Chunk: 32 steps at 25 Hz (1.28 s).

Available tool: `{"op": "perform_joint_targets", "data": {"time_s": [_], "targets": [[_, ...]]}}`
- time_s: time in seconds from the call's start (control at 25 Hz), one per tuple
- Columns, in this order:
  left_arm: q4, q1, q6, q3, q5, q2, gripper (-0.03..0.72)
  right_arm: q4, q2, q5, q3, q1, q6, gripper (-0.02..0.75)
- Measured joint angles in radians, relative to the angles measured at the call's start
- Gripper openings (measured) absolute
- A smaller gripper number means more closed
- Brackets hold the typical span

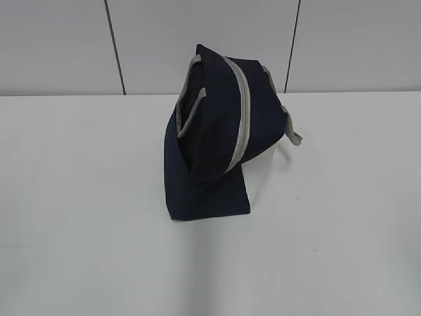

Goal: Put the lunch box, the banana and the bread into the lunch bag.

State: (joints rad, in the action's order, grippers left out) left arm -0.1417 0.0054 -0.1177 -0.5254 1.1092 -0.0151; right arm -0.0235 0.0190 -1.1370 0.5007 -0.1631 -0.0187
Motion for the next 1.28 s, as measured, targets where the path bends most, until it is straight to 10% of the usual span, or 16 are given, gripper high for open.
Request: {"op": "perform_joint_targets", "data": {"time_s": [1.28], "targets": [[0.0, 0.0, 0.0, 0.0, 0.0, 0.0, 0.235, 0.0, 0.0, 0.0, 0.0, 0.055, 0.001, 0.511]]}}
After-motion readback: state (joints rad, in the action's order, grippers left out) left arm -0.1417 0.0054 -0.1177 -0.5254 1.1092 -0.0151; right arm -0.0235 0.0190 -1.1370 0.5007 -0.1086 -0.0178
